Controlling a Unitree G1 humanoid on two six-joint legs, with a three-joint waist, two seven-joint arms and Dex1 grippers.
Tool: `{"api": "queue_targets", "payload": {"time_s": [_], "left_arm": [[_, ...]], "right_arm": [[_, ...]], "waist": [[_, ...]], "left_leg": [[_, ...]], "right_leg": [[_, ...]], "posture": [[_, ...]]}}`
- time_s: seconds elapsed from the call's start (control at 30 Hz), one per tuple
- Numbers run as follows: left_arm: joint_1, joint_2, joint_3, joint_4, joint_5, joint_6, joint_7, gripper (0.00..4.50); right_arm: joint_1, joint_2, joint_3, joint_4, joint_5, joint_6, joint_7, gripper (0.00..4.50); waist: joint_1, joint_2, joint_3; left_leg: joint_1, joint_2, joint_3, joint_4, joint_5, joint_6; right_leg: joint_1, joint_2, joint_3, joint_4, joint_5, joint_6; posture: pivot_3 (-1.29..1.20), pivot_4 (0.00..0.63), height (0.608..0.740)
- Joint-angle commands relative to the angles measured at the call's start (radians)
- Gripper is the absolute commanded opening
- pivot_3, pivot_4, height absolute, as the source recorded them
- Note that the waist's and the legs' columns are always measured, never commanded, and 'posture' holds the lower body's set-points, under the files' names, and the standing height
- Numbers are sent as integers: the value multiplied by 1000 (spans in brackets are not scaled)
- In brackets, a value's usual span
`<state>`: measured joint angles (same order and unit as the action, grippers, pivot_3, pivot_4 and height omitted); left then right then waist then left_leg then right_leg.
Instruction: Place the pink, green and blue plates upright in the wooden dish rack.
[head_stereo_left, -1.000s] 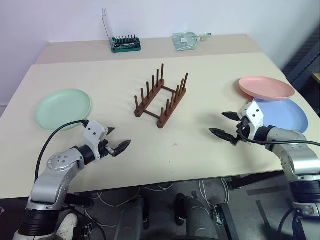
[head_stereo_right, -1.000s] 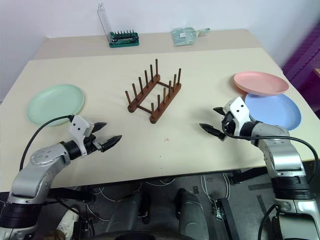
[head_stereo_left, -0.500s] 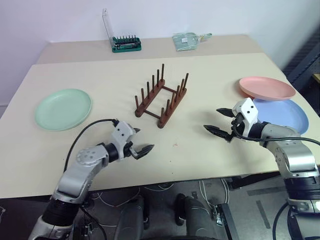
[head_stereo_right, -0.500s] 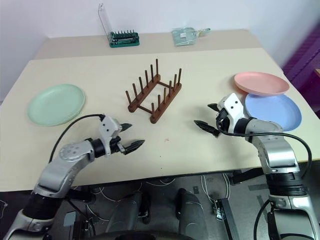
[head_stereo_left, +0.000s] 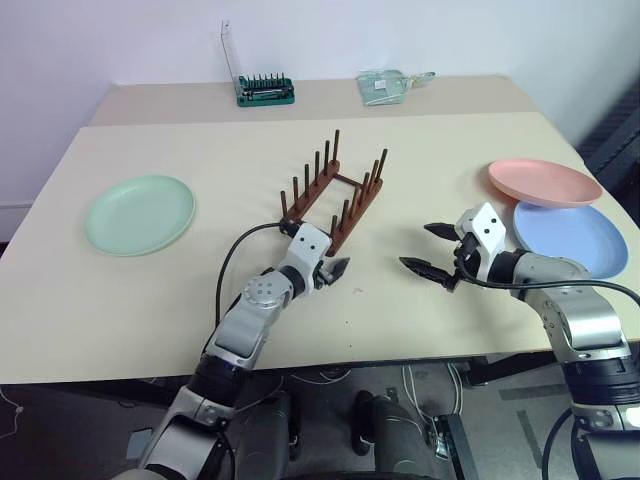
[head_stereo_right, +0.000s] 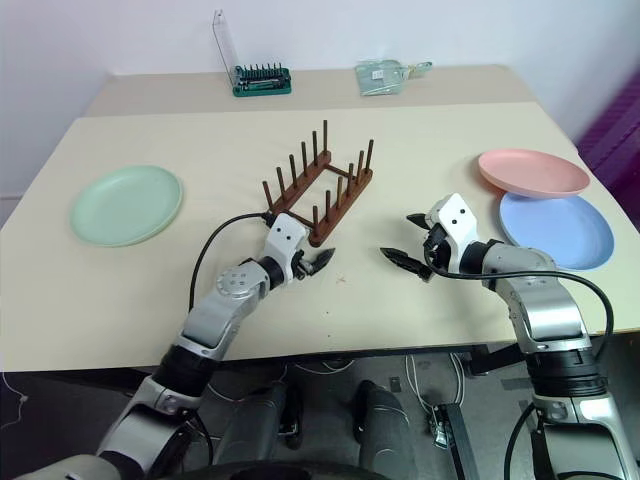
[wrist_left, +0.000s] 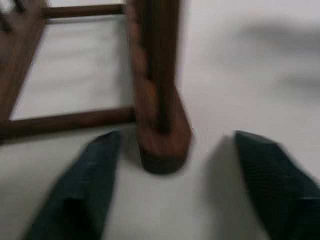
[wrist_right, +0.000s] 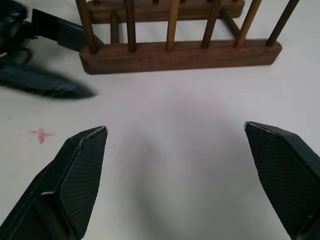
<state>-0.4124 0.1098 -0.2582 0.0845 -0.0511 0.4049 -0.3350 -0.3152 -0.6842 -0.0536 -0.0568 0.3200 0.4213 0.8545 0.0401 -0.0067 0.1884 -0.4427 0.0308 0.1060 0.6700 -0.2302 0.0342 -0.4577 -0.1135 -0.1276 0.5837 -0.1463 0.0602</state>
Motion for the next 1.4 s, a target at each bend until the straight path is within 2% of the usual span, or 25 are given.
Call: {"api": "queue_targets", "payload": {"time_s": [0.03,0.1,0.27,0.33,0.5,0.6,0.73,0.87,1.07,1.17,1.2,1.3,1.4], "left_arm": [[24,17,-6,31,17,5,-19,1587],[31,29,-4,29,21,-2,-29,744],[21,96,-40,15,66,-98,-98,748],[-12,140,-53,23,45,-176,-208,748],[-104,180,-68,114,-34,-313,-474,748],[-198,180,-78,267,-33,-373,-604,748],[-286,141,-56,435,-44,-429,-673,748],[-331,114,-42,520,-43,-445,-707,748],[-323,157,-33,549,18,-422,-644,3753],[-250,216,-8,431,0,-350,-649,3811],[-216,237,-3,369,-18,-316,-664,3811],[-118,290,-7,170,-70,-208,-718,2892],[-65,298,-61,13,-89,-106,-743,1468]], "right_arm": [[12,2,-18,-63,12,4,-12,4500],[24,2,-17,-73,13,4,-13,4500],[45,-18,-22,-80,7,0,-5,4500],[69,-38,-31,-90,6,-1,8,4500],[114,-62,-52,-100,6,-11,9,4500],[169,-68,-72,-133,10,-7,6,4500],[226,-66,-101,-182,17,5,-10,4500],[260,-62,-116,-212,17,12,-27,4500],[269,-72,-122,-213,9,21,-41,4500],[259,-96,-111,-177,-26,18,-49,3641],[256,-104,-106,-166,-34,16,-47,3175],[247,-120,-91,-140,-53,7,-37,1666],[228,-127,-75,-111,-77,-5,-37,119]], "waist": [[-1,0,0],[0,1,0],[-2,1,-1],[-2,1,-1],[3,1,0],[6,1,0],[-2,0,0],[-2,0,0],[-2,0,0],[-9,0,0],[-13,0,0],[-25,1,0],[-25,1,0]], "left_leg": [[0,0,0,0,0,0],[0,0,0,0,0,0],[0,0,0,0,0,0],[0,0,0,-1,0,0],[-1,0,1,-1,0,0],[-2,0,0,0,0,0],[-2,0,1,0,0,1],[-2,0,1,0,0,1],[-2,0,0,0,0,1],[-1,0,1,-1,0,1],[-1,1,1,-1,0,1],[-1,1,1,-2,0,1],[-1,1,1,-2,0,1]], "right_leg": [[0,0,0,0,0,0],[0,0,0,0,0,0],[-1,0,0,0,0,0],[-1,0,0,0,0,0],[-2,0,0,0,0,0],[-2,0,-1,-1,0,0],[-2,0,-1,-1,0,0],[-2,0,-1,-1,0,0],[-2,0,-1,-1,0,0],[-2,0,0,-1,0,0],[-2,1,0,-1,0,0],[-2,1,0,0,0,0],[-2,1,0,0,0,0]], "posture": [[0,150,730],[0,150,730],[0,150,730],[0,150,730],[0,150,730],[0,150,730],[0,150,730],[0,150,730],[0,150,730],[0,150,730],[0,150,730],[0,150,730],[0,150,730]]}}
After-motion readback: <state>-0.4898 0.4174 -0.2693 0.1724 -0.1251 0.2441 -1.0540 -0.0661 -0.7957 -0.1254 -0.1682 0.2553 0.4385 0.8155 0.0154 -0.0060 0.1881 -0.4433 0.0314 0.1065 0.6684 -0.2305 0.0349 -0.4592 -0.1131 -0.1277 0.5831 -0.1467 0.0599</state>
